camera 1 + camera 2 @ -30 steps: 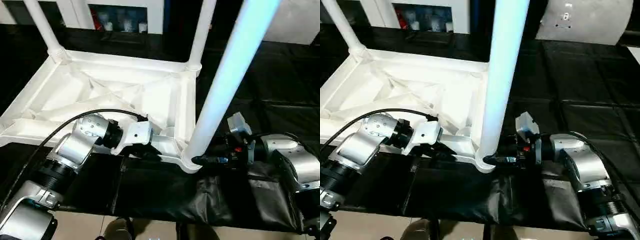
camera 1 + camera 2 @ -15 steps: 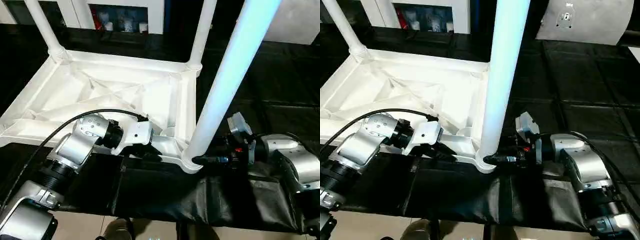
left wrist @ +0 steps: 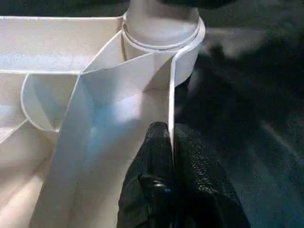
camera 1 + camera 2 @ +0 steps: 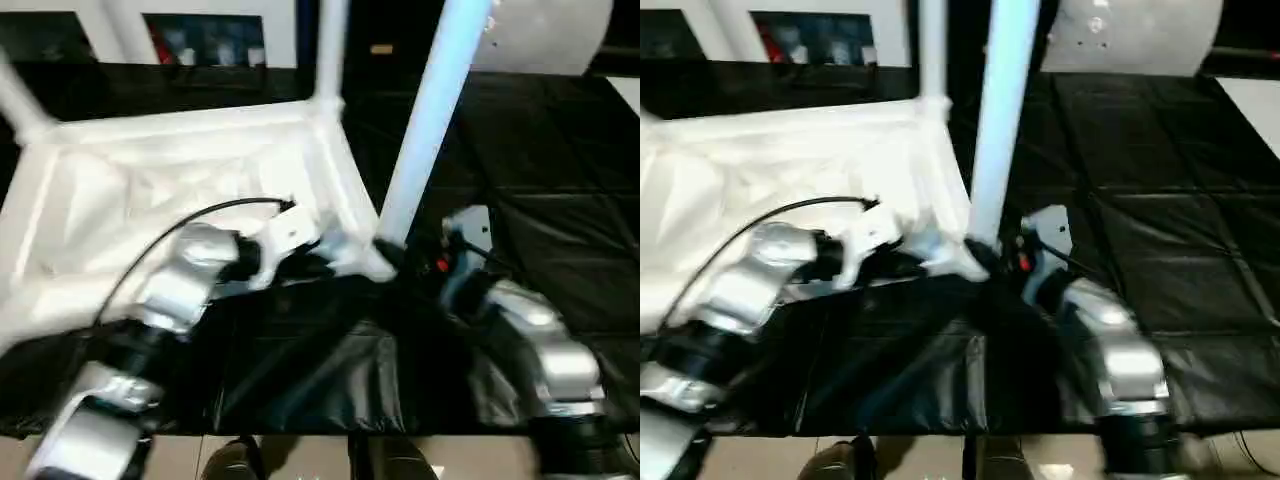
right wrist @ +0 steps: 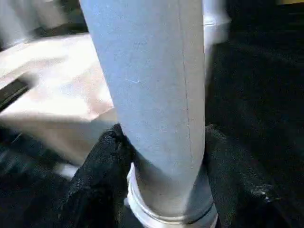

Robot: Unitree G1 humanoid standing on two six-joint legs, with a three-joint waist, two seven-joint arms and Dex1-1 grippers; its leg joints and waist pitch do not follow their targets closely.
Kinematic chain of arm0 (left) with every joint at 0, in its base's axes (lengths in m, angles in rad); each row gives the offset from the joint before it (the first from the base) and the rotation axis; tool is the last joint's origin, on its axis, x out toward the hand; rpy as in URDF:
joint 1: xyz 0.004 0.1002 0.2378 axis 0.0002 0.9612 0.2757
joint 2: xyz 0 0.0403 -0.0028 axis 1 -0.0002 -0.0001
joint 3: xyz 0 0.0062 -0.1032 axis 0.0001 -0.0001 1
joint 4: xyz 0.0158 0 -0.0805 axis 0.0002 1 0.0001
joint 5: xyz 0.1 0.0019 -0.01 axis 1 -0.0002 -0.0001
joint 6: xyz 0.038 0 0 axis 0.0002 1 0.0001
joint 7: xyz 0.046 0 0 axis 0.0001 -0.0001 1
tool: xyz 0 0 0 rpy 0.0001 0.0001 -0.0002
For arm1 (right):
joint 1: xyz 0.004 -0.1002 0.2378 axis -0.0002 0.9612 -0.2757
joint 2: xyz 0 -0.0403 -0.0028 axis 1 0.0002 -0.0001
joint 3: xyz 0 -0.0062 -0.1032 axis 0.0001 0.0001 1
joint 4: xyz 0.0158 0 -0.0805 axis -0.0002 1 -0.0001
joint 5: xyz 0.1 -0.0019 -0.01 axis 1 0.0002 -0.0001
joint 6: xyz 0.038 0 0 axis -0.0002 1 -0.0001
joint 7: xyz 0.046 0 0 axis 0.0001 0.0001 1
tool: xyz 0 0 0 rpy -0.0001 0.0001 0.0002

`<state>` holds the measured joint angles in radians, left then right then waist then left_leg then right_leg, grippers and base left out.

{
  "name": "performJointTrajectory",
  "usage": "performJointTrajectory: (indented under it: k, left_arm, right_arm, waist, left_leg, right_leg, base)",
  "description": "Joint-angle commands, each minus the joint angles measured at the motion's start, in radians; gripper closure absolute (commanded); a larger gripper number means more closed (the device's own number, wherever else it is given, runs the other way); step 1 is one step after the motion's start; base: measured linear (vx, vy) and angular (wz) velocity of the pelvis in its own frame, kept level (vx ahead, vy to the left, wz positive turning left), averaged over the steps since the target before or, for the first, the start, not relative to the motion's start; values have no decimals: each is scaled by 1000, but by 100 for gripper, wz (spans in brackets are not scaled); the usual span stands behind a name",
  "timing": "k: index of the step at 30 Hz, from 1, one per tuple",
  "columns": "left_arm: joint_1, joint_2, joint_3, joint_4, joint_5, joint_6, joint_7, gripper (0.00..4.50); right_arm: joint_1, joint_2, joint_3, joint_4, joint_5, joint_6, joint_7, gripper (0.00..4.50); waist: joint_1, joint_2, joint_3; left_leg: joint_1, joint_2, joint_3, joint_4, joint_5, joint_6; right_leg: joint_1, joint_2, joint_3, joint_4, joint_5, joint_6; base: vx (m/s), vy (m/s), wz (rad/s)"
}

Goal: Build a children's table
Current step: Rotate leg to tighten

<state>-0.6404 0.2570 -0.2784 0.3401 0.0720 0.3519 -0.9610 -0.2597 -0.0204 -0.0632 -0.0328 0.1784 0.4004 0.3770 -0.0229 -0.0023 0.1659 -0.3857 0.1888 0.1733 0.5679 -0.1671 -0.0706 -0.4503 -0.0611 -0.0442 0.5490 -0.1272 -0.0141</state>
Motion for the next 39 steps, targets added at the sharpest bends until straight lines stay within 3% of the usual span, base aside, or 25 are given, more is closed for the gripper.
performJointTrajectory:
  k: [1,2,3,5,7,8,11,15,17,20,21,22,23,27,28,29,31,32,35,37,38,39]
  left_arm:
    - [-36,-119,-59,10,-14,2,80,450]
    - [-38,-128,-58,12,-11,4,89,450]
    - [-42,-147,-59,19,-5,1,104,450]
    - [-45,-166,-64,25,4,0,119,450]
    - [-44,-172,-69,28,8,-8,124,450]
    - [-44,-171,-68,31,9,-12,124,450]
    - [-43,-154,-64,42,15,-39,108,450]
    - [-31,-119,-57,46,13,-98,67,450]
    - [-16,-104,-45,40,10,-129,66,450]
    - [5,-100,-23,13,-17,-133,60,450]
    - [29,-106,-2,-29,-56,-123,45,450]
    - [31,-106,-1,-33,-59,-122,44,450]
    - [40,-108,6,-48,-72,-117,39,407]
    - [96,-103,24,-160,-102,-99,53,385]
    - [98,-101,23,-166,-101,-100,55,375]
    - [110,-95,27,-204,-97,-75,69,359]
    - [150,-62,43,-317,-94,12,78,350]
    - [169,-41,48,-353,-93,37,73,342]
    - [213,8,64,-426,-106,84,66,320]
    - [305,93,107,-551,-129,166,43,299]
    - [305,93,107,-551,-129,166,43,294]
    - [379,154,138,-642,-153,197,15,275]
  right_arm:
    - [-18,132,101,8,8,40,-125,252]
    - [-20,150,95,10,10,37,-151,252]
    - [-21,163,98,17,-2,14,-171,252]
    - [-19,179,97,26,-24,-12,-205,196]
    - [-10,186,84,22,-39,-11,-235,179]
    - [-7,186,80,16,-45,-5,-236,172]
    - [15,139,86,-8,-82,-26,-211,138]
    - [74,43,70,-70,-41,-36,-118,93]
    - [124,-27,40,-123,-6,-53,-50,80]
    - [169,-94,7,-186,63,-48,51,48]
    - [201,-140,-13,-245,119,-9,126,43]
    - [203,-143,-14,-250,123,-5,133,35]
    - [215,-161,-17,-271,141,12,158,22]
    - [225,-253,-45,-363,252,26,278,1]
    - [224,-257,-47,-367,261,26,283,0]
    - [220,-265,-58,-388,295,28,294,0]
    - [214,-283,-76,-450,392,68,332,0]
    - [211,-284,-72,-465,407,81,337,0]
    - [198,-282,-53,-484,414,99,333,0]
    - [150,-246,-1,-466,367,93,286,0]
    - [150,-246,-1,-466,367,93,286,0]
    - [122,-222,44,-446,327,94,248,0]
  waist:
    - [-2,3,-55]
    - [-3,2,-56]
    - [1,13,-54]
    - [-2,7,-54]
    - [2,11,-58]
    - [5,12,-61]
    - [4,9,-64]
    - [13,4,-73]
    - [20,5,-74]
    - [28,-2,-75]
    - [26,-5,-77]
    - [26,-5,-77]
    - [27,-5,-77]
    - [30,-1,-81]
    - [28,-3,-81]
    - [27,-13,-79]
    - [29,-10,-76]
    - [27,-12,-74]
    - [20,-7,-72]
    - [16,-3,-74]
    - [12,-3,-74]
    - [8,3,-72]
  left_leg:
    - [21,20,-21,-82,-367,12]
    - [19,20,-22,-85,-362,14]
    - [20,22,-19,-88,-351,24]
    - [19,22,-15,-87,-355,25]
    - [22,21,-11,-85,-337,32]
    - [17,20,-9,-85,-304,46]
    - [13,18,-5,-81,-266,65]
    - [12,19,0,-73,-203,106]
    - [13,20,1,-70,-188,119]
    - [5,19,1,-67,-175,144]
    - [3,18,1,-66,-188,148]
    - [3,18,1,-66,-188,148]
    - [-1,18,-2,-66,-180,150]
    - [4,29,-3,-65,-174,159]
    - [4,28,-2,-64,-175,163]
    - [1,27,-1,-64,-182,163]
    - [1,27,-4,-65,-187,153]
    - [0,27,-5,-66,-187,150]
    - [3,23,-4,-66,-191,132]
    - [6,25,-7,-68,-183,110]
    - [3,25,-9,-69,-177,104]
    - [7,26,-7,-70,-183,94]
  right_leg:
    - [40,-64,23,-93,-648,-75]
    - [44,-64,23,-92,-629,-75]
    - [43,-62,28,-89,-558,-82]
    - [43,-60,30,-89,-525,-88]
    - [45,-59,35,-82,-467,-109]
    - [52,-58,38,-73,-398,-130]
    - [57,-59,39,-67,-341,-154]
    - [66,-62,41,-58,-269,-186]
    - [67,-63,41,-57,-268,-189]
    - [75,-64,39,-55,-283,-189]
    - [74,-66,37,-60,-340,-177]
    - [74,-66,37,-60,-340,-177]
    - [77,-67,36,-59,-359,-170]
    - [69,-64,36,-55,-327,-196]
    - [69,-63,35,-55,-323,-195]
    - [69,-63,34,-55,-335,-191]
    - [69,-67,34,-57,-379,-173]
    - [70,-66,34,-57,-385,-167]
    - [63,-61,33,-61,-419,-148]
    - [60,-62,33,-55,-417,-151]
    - [62,-62,32,-51,-407,-157]
    - [58,-60,34,-52,-395,-163]
  base:
    - [0,0,0]
    - [0,0,0]
    - [0,0,0]
    - [0,0,0]
    - [0,0,0]
    - [0,0,0]
    - [0,0,0]
    - [0,0,0]
    - [0,0,0]
    - [0,0,0]
    - [0,0,0]
    - [0,0,0]
    - [0,0,0]
    - [0,0,0]
    - [0,0,0]
    - [0,0,0]
    - [0,0,0]
    - [0,0,0]
    - [0,0,0]
    - [0,0,0]
    - [0,0,0]
    - [0,0,0]
